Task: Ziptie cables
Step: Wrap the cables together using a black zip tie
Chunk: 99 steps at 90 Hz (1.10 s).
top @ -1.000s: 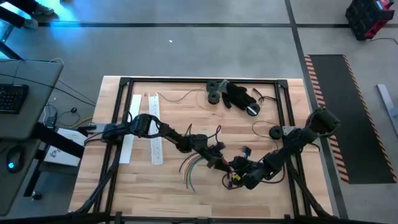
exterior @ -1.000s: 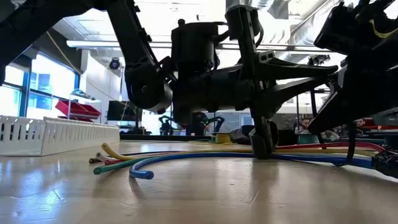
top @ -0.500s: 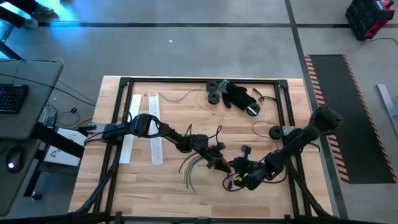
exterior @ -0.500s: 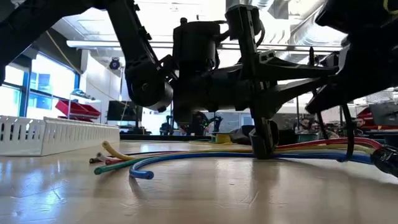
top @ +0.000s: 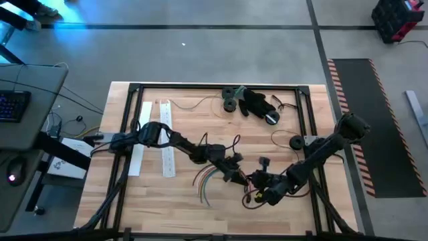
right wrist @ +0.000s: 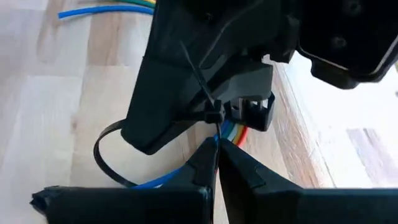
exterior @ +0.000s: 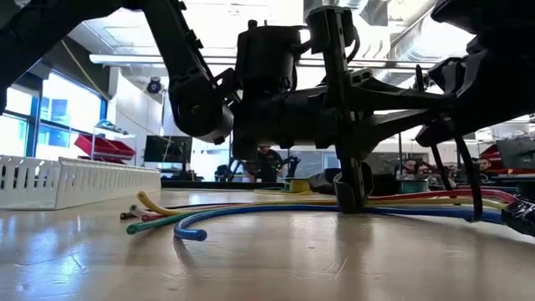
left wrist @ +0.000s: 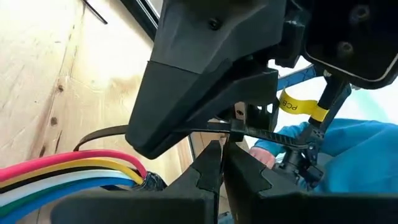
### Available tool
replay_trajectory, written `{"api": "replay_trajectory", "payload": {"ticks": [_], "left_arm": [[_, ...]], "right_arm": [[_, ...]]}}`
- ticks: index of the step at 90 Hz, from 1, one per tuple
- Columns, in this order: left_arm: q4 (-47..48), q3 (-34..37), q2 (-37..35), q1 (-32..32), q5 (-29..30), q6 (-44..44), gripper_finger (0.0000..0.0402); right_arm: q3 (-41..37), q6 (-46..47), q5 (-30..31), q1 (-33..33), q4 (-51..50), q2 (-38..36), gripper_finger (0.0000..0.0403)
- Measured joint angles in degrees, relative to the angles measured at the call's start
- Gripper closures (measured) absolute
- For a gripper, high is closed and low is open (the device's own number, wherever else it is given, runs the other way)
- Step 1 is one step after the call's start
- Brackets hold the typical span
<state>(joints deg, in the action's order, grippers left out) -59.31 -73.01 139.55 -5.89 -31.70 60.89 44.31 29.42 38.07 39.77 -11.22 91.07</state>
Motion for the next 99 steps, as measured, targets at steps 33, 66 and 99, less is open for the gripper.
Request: {"api": "replay_trajectory", "payload": {"ticks": [33,66,99], "left_arm": [[2.12,-0.02,-0.20,0.68,0.06,-0.01,0.0401],[1.20,0.00,-0.15,0.81,0.54,0.49,0.0401],[1.16,0.00,-0.15,0.81,0.54,0.45,0.0401]], "right_arm": [[5.55,-4.41,2.54,0.14,-6.82,-0.01,0.0403],[2.75,2.57,0.67,-0.02,-6.91,-0.04,0.0393],[2.73,9.79,-1.04,0.11,-8.66,-0.02,0.0245]]}}
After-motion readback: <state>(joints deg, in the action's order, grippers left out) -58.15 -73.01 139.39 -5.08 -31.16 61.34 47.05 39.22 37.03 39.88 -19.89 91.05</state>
